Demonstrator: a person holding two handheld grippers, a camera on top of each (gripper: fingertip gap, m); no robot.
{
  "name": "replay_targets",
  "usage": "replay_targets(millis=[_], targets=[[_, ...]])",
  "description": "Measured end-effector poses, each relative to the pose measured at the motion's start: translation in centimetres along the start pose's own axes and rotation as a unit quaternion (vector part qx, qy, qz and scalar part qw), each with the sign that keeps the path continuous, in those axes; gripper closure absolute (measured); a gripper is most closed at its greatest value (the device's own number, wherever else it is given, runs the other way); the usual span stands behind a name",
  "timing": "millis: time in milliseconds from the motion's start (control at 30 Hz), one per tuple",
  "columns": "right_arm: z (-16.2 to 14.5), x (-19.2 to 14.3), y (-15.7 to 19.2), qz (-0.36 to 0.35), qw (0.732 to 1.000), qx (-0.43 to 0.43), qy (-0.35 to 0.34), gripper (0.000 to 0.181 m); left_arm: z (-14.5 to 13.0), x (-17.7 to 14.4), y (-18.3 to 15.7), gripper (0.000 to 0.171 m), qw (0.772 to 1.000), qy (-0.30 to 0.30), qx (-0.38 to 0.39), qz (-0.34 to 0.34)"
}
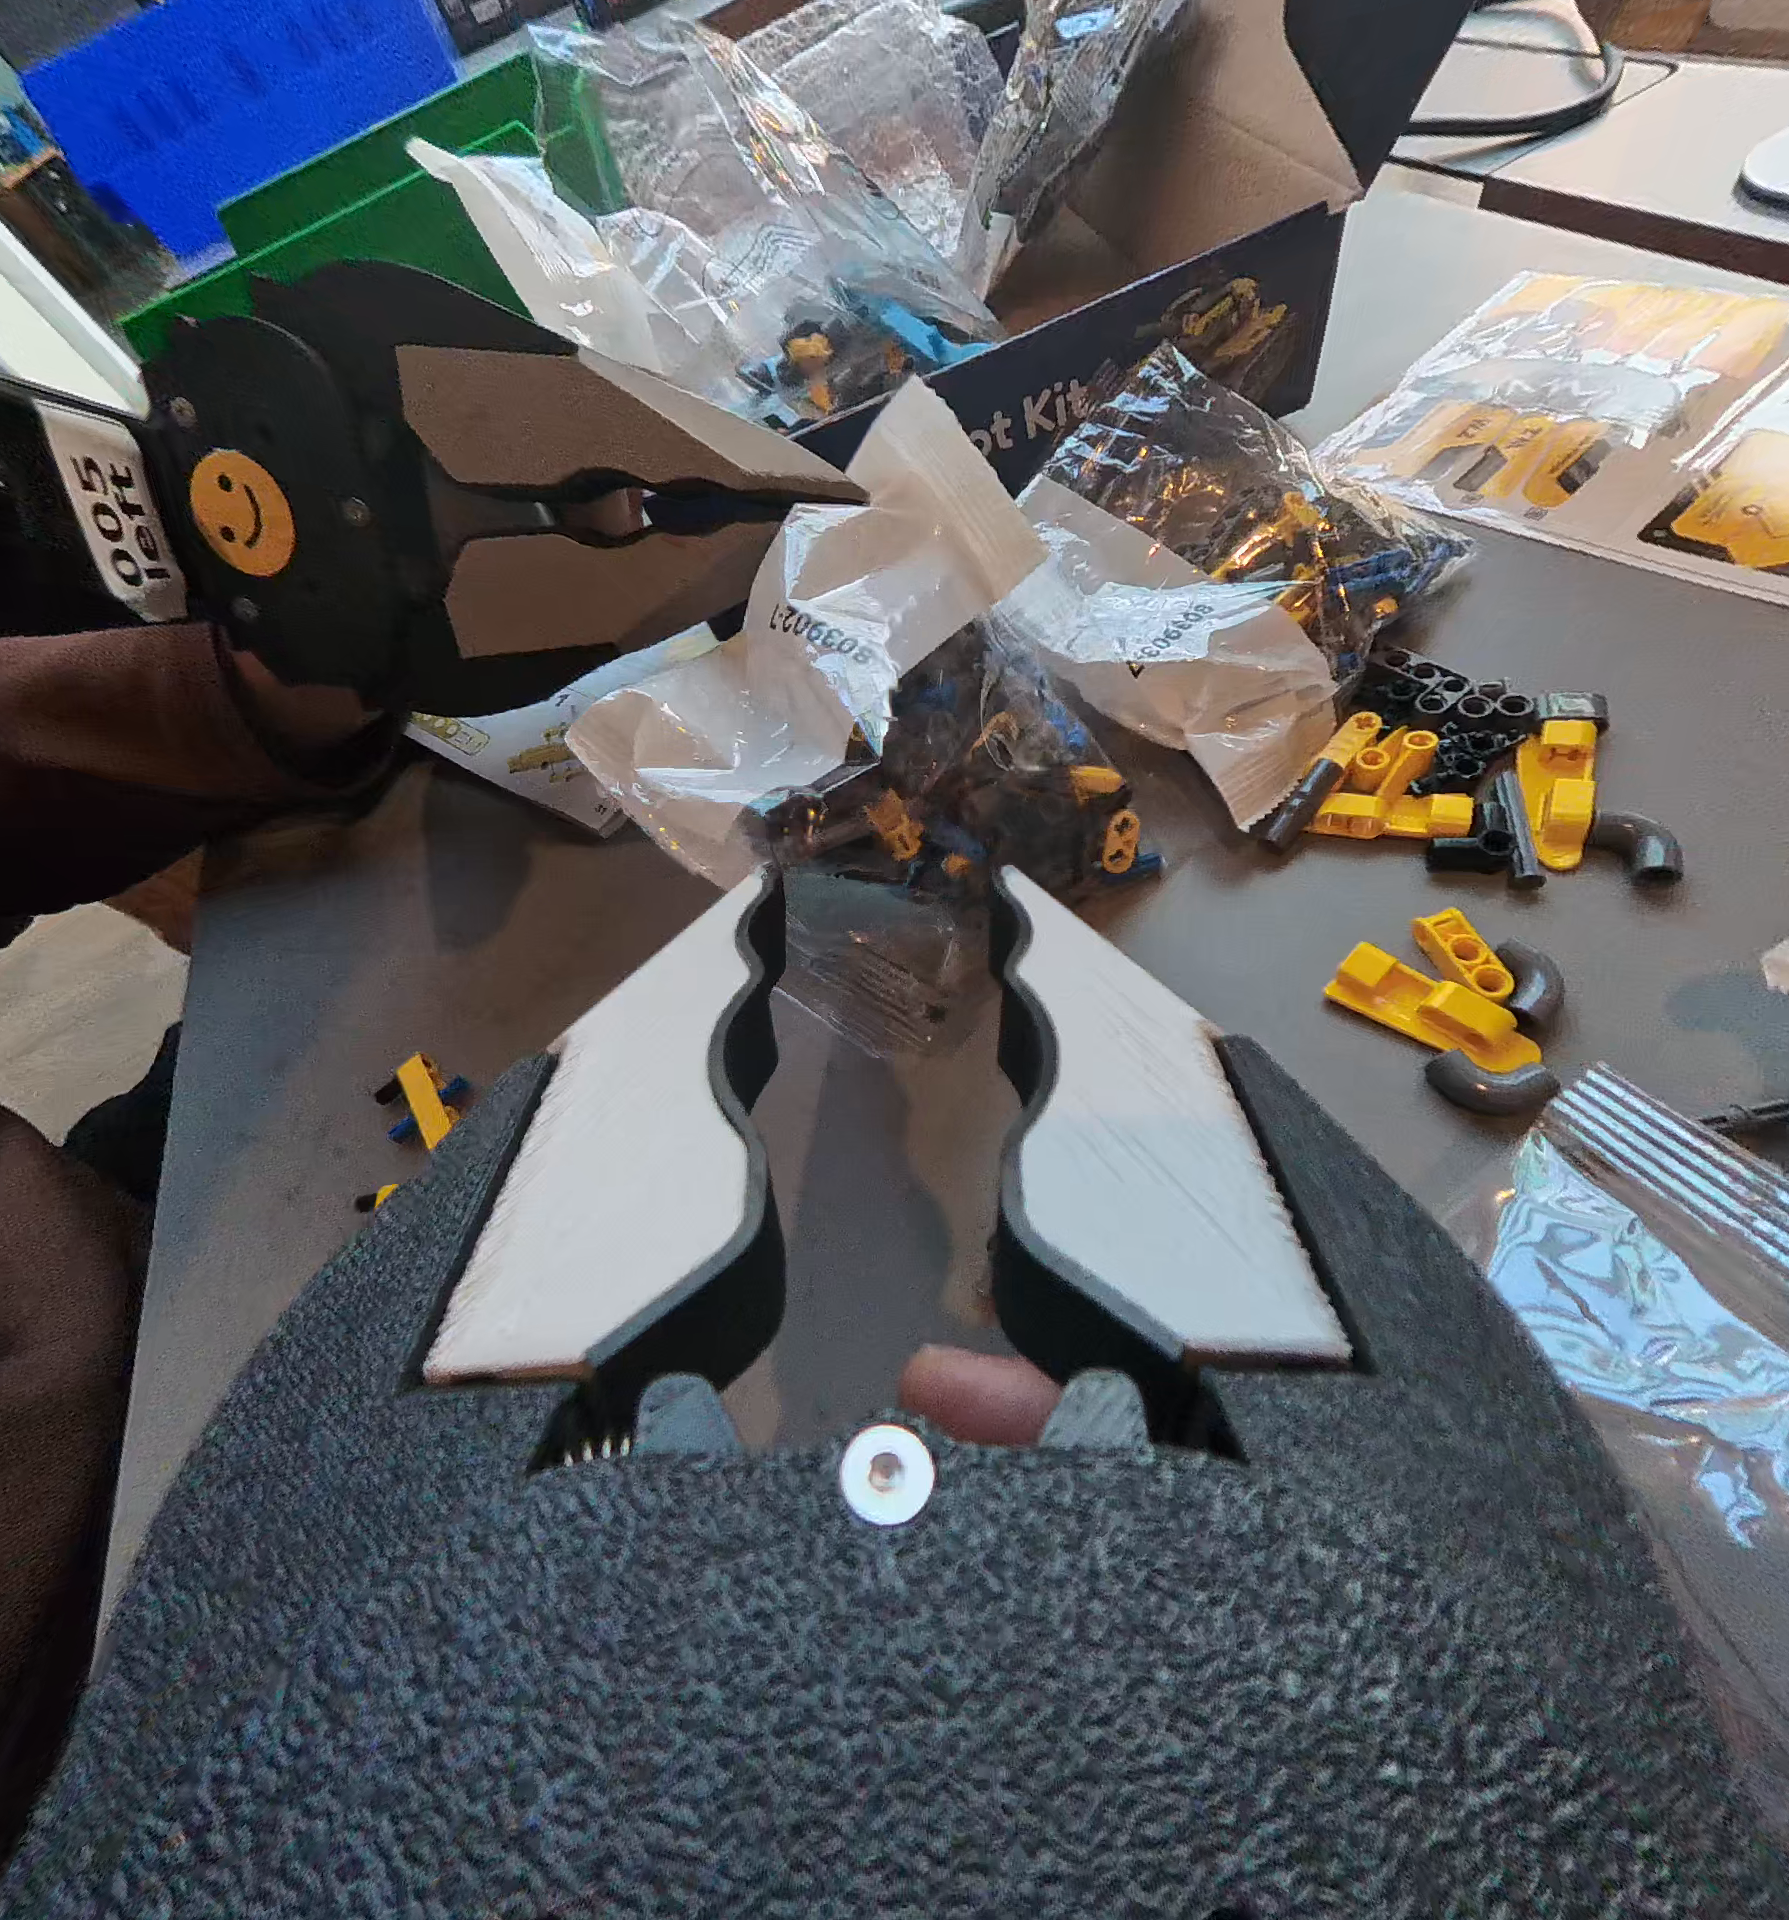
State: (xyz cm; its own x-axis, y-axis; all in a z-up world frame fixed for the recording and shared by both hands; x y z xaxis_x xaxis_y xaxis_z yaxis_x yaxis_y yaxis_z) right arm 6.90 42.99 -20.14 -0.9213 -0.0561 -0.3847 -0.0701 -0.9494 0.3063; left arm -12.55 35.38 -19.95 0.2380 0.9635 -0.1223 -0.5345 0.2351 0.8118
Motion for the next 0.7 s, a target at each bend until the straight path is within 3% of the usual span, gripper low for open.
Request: replay_targets(millis=[233,700], targets=[[0.7,-0.7,-0.1,-0.006,0.999,-0.007,-0.03,0.14,-0.1,0.1,0.0,0.171,1.0,0.005,0.008,0.014],[0.5,-0.8,-0.1,-0.021,0.999,-0.021,-0.022,0.136,-0.1,0.2,-0.1,0.171,0.998,-0.005,0.045,0.041]])
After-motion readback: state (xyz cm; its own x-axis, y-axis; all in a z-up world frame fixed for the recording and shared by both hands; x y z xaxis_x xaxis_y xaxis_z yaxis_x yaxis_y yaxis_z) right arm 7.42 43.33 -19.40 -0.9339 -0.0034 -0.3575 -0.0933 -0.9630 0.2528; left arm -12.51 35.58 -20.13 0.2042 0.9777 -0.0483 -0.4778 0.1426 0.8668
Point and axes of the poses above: each gripper's, where its closed fingertips meet, x out along the fingers, z out of its top, y = z × x across the jaws, the point moved 10 cm from there along -x, back along the fingers, and after that the axes turned 4 degrees about z, right-handed, at the moved point
